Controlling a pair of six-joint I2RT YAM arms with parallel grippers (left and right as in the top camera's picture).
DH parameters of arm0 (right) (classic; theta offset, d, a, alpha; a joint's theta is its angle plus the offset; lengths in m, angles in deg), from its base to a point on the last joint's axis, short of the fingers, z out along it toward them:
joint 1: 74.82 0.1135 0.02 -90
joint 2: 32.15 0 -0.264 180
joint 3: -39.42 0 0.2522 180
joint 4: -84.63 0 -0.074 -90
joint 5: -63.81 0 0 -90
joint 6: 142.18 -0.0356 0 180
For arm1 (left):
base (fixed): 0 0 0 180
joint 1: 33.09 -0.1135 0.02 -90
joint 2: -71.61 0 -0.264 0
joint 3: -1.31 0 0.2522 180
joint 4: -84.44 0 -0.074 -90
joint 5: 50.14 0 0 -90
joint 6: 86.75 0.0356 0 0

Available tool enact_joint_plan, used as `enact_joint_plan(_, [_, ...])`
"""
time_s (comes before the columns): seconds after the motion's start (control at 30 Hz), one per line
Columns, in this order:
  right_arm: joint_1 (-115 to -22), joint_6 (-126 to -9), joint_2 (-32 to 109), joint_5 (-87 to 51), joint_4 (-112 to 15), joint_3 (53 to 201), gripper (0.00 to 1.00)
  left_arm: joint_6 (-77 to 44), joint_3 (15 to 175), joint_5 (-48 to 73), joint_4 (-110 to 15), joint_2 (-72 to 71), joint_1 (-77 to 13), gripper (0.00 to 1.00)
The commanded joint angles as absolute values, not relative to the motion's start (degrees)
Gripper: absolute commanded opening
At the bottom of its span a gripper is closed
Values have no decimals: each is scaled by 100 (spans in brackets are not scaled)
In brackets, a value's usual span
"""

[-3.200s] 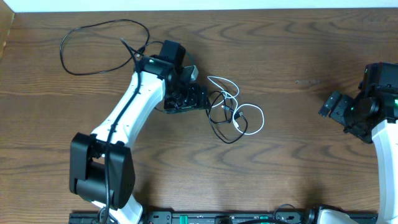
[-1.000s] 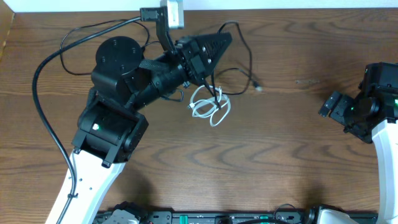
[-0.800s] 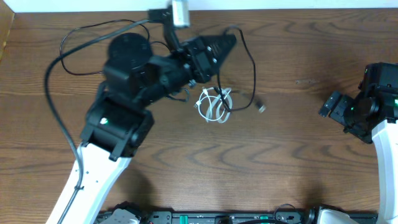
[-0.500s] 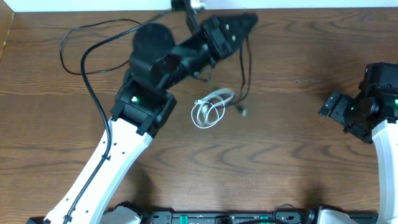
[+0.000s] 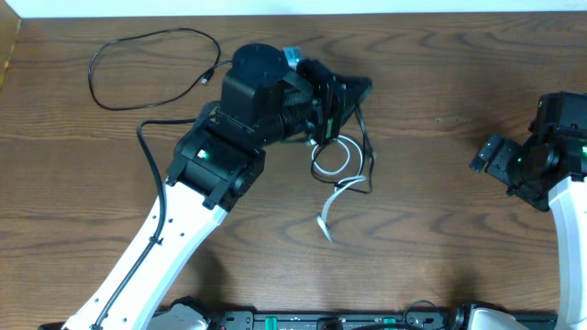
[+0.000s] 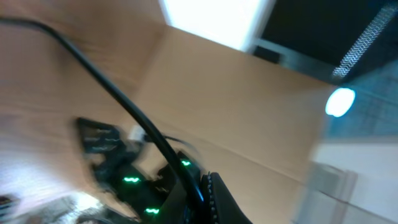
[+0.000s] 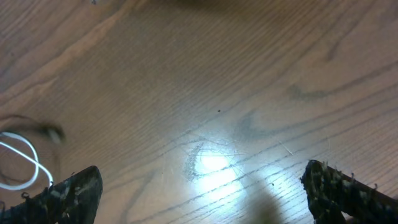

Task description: Untangle cables

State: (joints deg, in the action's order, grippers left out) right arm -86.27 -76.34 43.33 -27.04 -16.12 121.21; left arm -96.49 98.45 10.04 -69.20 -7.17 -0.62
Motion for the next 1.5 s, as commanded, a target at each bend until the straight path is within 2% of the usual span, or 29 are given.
enact_joint_plan(0.0, [-8662,-7722,4296,-2715,-1608,12117,99,-10261,9969,848,-7696,-595,-49,7])
enact_joint_plan(0.17, [-8662,-7722,4296,-2715,-1608,12117,99,-11057,9969,160,-9073,-595,-12,7])
enact_joint_plan(0.27, [-8662,-7722,4296,-2715,-1608,12117,99,-10650,9969,166,-8970,-597,62,8])
enact_joint_plan(0.33, [-8662,-7722,4296,-2715,-1608,12117,99,-10154,9969,601,-7729,-612,93,7])
enact_joint_plan(0.43, [-8662,-7722,4296,-2715,-1608,12117,99,-10102,9969,1847,-5174,-678,97,8])
enact_joint_plan(0.53, [-8662,-7722,4296,-2715,-1608,12117,99,-10801,9969,1821,-4240,-846,97,7])
enact_joint_plan(0.67, [-8662,-7722,4296,-2715,-1608,12117,99,-11151,9969,920,-5200,-918,99,7])
enact_joint_plan(0.77, [-8662,-7722,4296,-2715,-1608,12117,99,-11225,9967,966,-5027,-940,126,7])
enact_joint_plan(0.87, [-8662,-7722,4296,-2715,-1608,12117,99,-11636,9969,101,-5342,-944,143,7])
enact_joint_plan(1.0, [-8662,-7722,4296,-2715,-1608,12117,99,-11638,9969,931,-5947,-946,132,7])
enact_joint_plan(1.1, [-8662,-7722,4296,-2715,-1608,12117,99,-11638,9969,483,-7890,-946,95,7])
enact_joint_plan(1.2, [-8662,-7722,4296,-2715,-1608,12117,99,-11634,9969,448,-9088,-938,104,7])
enact_joint_plan(1.27, [-8662,-7722,4296,-2715,-1608,12117,99,-11538,9969,451,-8878,-929,93,7])
enact_joint_plan(1.37, [-8662,-7722,4296,-2715,-1608,12117,99,-10937,9969,798,-7311,-944,36,8])
enact_joint_plan(1.4, [-8662,-7722,4296,-2715,-1608,12117,99,-11006,9967,1058,-6227,-984,40,7])
enact_joint_plan(1.47, [-8662,-7722,4296,-2712,-1608,12117,99,-11638,9969,778,-6000,-1038,69,7])
